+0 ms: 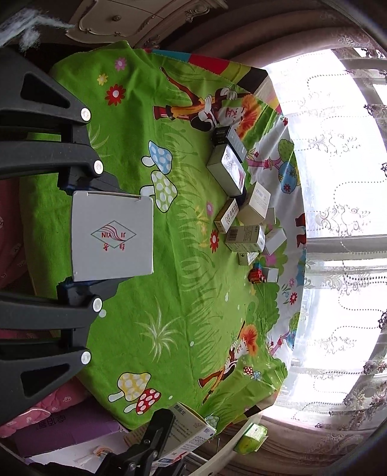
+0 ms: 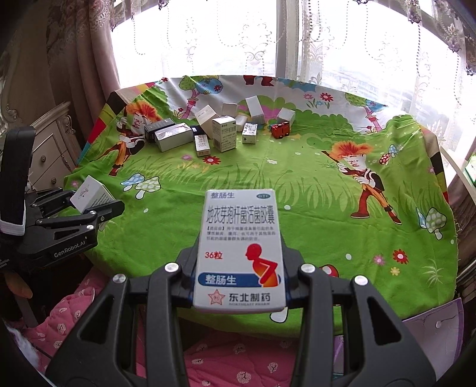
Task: Organize rigid objects
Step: 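Carry both white boxes to the cardboard box and release them inside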
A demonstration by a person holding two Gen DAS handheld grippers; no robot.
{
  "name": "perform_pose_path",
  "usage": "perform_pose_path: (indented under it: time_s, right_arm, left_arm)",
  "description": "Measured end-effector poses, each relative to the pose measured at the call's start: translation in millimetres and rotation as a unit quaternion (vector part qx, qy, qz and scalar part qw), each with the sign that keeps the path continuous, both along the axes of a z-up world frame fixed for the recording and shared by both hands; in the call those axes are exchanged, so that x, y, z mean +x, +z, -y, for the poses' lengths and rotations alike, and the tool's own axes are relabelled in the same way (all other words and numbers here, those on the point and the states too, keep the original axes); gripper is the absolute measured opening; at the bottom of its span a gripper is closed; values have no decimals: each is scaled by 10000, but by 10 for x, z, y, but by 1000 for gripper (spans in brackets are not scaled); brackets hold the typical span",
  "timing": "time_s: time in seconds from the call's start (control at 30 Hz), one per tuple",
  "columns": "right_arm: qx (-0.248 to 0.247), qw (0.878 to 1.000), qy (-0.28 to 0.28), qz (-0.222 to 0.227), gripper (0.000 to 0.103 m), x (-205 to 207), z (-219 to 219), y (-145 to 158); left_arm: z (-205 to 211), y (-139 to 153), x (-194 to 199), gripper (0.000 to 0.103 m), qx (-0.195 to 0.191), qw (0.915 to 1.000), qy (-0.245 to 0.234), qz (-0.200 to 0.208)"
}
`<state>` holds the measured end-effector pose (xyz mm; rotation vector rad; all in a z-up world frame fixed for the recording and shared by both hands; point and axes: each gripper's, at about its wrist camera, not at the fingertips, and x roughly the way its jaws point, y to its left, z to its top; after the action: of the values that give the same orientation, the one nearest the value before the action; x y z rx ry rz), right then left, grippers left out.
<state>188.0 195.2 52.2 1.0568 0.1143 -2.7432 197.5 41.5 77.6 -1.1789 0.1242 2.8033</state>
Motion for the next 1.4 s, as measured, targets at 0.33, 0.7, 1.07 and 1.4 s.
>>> perform_pose_path:
  time_s: [0.33, 0.7, 1.07, 1.4]
  right_arm:
    - [2, 9994, -338, -12, 45, 486, -471, -51]
    - [-104, 9948, -1005, -118, 45, 884, -1069, -27]
    - [-219, 9851, -1703, -93, 45, 1193, -1663, -124]
    - [-142, 9688, -2474, 101, 45, 1449, -2227, -322]
  left_arm:
    - [-448, 71, 197, 41, -238, 9982, -545, -14]
    - [-1029, 159, 407, 41, -395, 9908, -1296, 43]
    - [-1773, 163, 588, 41, -747, 9720, -2225, 112]
    - [-2667, 103, 800, 41, -892, 9369, -3370, 264]
